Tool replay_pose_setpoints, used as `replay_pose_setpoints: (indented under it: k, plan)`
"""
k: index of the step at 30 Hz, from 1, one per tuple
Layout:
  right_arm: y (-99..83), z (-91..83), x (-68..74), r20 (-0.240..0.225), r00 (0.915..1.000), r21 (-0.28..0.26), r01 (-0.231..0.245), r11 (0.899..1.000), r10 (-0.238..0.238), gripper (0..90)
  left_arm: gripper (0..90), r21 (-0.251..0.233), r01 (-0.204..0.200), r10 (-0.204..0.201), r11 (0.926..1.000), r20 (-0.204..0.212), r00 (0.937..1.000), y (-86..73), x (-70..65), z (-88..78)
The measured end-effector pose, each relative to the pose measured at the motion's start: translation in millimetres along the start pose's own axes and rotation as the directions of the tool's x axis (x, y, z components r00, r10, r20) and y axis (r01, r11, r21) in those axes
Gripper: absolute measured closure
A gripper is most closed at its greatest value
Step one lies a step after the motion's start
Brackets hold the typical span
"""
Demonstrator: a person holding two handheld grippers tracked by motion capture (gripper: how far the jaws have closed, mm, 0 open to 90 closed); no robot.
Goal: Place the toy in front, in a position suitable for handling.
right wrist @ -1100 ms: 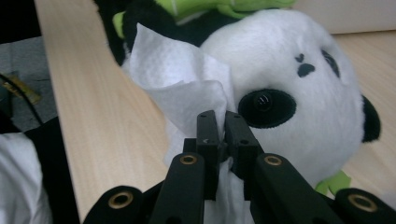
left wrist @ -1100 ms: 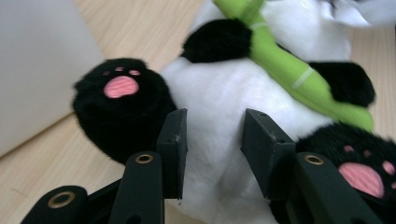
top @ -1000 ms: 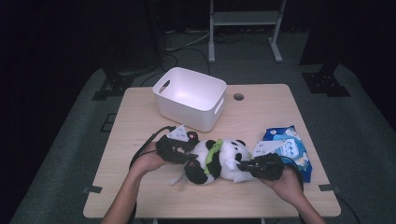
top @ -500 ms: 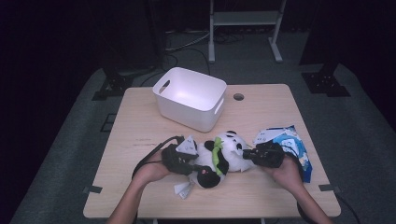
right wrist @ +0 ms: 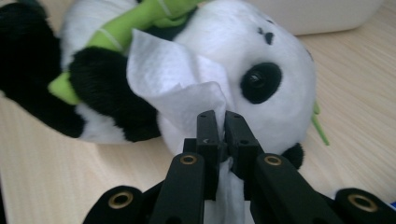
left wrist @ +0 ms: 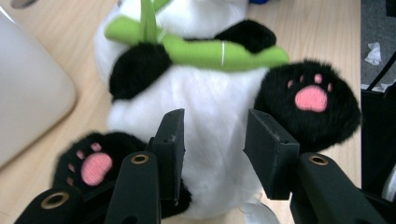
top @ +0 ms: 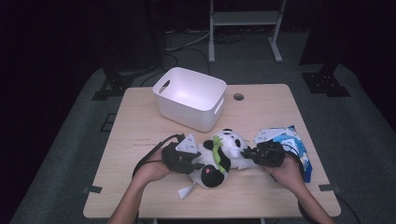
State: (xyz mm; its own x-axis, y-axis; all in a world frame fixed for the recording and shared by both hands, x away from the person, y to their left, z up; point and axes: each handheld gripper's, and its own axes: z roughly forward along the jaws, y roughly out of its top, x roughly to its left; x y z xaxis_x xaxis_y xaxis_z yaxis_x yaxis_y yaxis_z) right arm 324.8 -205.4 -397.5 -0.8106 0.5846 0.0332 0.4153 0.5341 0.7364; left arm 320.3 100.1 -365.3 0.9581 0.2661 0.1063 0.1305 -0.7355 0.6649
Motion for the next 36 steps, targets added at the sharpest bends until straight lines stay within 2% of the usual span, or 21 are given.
replay_pose_setpoints:
  k: [3,5,6,9,11,14,15,16,17,20,21,29,31,34,35,36]
  plan:
    - [0.2,-2.3,6.8,-0.019,0.9997,-0.008,0.013,1.000,-0.013,84.7,56.9,0.001,0.001,-0.001,1.0000,-0.007,1.0000,3.5,9.0,-1.6]
    - [-0.3,-2.1,11.8,-0.040,0.9991,-0.009,0.016,1.000,-0.016,84.7,57.5,0.000,0.020,-0.020,0.9998,-0.021,0.9996,3.5,18.2,-2.6]
    - [-1.1,-1.3,17.4,-0.052,0.9983,-0.008,0.026,1.000,-0.027,84.7,58.1,0.004,0.031,-0.030,0.9995,-0.022,0.9993,2.7,27.7,-4.7]
    - [-1.9,0.2,23.2,-0.071,0.9970,-0.010,0.030,0.999,-0.031,84.7,58.4,0.004,0.047,-0.047,0.9989,-0.037,0.9982,2.0,35.9,-6.6]
    - [-2.6,3.8,32.2,-0.093,0.9945,-0.003,0.047,0.999,-0.047,84.7,58.4,0.003,0.065,-0.065,0.9979,-0.040,0.9971,0.9,43.1,-9.1]
    - [-2.8,6.8,36.8,-0.102,0.9932,0.004,0.058,0.998,-0.057,84.7,58.4,0.012,0.092,-0.091,0.9957,-0.045,0.9948,-2.2,54.3,-10.7]
    - [-2.9,7.5,37.2,-0.102,0.9930,0.003,0.061,0.998,-0.060,84.6,58.4,0.006,0.109,-0.109,0.9940,-0.043,0.9931,-3.4,56.3,-9.9]
    - [-3.2,7.9,36.8,-0.101,0.9931,0.001,0.061,0.998,-0.061,84.7,58.4,0.006,0.109,-0.109,0.9940,-0.043,0.9931,-3.4,56.3,-9.9]
    - [-3.3,7.8,36.3,-0.100,0.9934,0.001,0.056,0.998,-0.055,84.7,58.4,0.014,0.126,-0.125,0.9920,-0.030,0.9917,-6.1,60.3,-7.8]
    - [-3.2,7.8,34.5,-0.100,0.9938,-0.006,0.047,0.999,-0.048,84.7,57.9,0.031,0.137,-0.136,0.9901,-0.013,0.9906,-8.5,62.2,-3.9]
    - [-3.3,8.7,33.7,-0.099,0.9943,-0.010,0.039,0.999,-0.039,84.7,57.6,0.051,0.140,-0.140,0.9888,-0.003,0.9901,-10.3,61.7,0.2]
    - [-4.3,12.9,31.9,-0.087,0.9957,-0.011,0.031,0.999,-0.031,84.7,57.7,0.104,0.107,-0.113,0.9887,0.049,0.9924,-9.8,55.1,5.6]
    - [-3.9,12.8,30.9,-0.086,0.9959,-0.015,0.026,1.000,-0.027,84.7,57.7,0.123,0.089,-0.099,0.9884,0.076,0.9922,-9.2,51.2,6.0]
    - [-4.2,13.2,28.8,-0.082,0.9963,-0.012,0.025,1.000,-0.026,84.7,57.7,0.130,0.074,-0.091,0.9887,0.129,0.9876,-7.6,40.7,5.9]
    - [-4.3,13.3,28.4,-0.082,0.9963,-0.012,0.022,1.000,-0.023,84.7,57.7,0.130,0.074,-0.091,0.9887,0.129,0.9876,-7.6,40.7,5.9]
    - [-4.2,13.4,27.7,-0.082,0.9964,-0.013,0.021,1.000,-0.022,84.7,57.8,0.140,0.049,-0.072,0.9889,0.159,0.9847,-5.6,35.1,5.4]
